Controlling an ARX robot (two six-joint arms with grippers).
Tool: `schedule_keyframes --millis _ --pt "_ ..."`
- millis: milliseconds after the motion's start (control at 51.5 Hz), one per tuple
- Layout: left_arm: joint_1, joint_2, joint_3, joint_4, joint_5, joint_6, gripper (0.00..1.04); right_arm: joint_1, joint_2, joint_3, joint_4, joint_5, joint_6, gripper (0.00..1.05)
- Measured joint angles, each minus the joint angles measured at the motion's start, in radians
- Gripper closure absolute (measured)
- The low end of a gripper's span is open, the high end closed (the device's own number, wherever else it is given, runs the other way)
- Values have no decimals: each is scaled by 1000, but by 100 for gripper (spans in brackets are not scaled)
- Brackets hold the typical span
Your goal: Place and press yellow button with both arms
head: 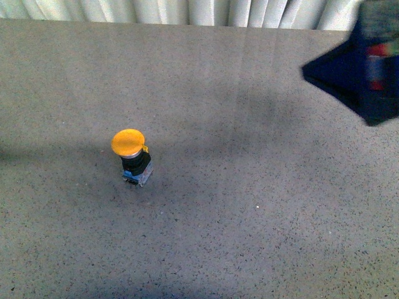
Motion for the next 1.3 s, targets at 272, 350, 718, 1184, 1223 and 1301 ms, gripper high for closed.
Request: schedule_keyframes --millis 272,350,718,1184,1223,1301 --pt "0 -223 -37 -181 0 0 103 183 343 264 30 -6 -159 9" --pt "1 -269 -45 -220 0 0 103 203 395 299 34 -20 -169 9" --pt "1 -471 -47 -403 0 0 103 271 535 377 53 -92 -275 58" --pt "1 -661 -47 -585 0 0 103 309 602 428 19 -192 -247 103" --pt "1 -673 -47 -597 0 0 103 310 604 430 17 -198 -243 103" --pt "1 -691 -47 -615 0 0 103 312 608 431 14 -203 -240 103"
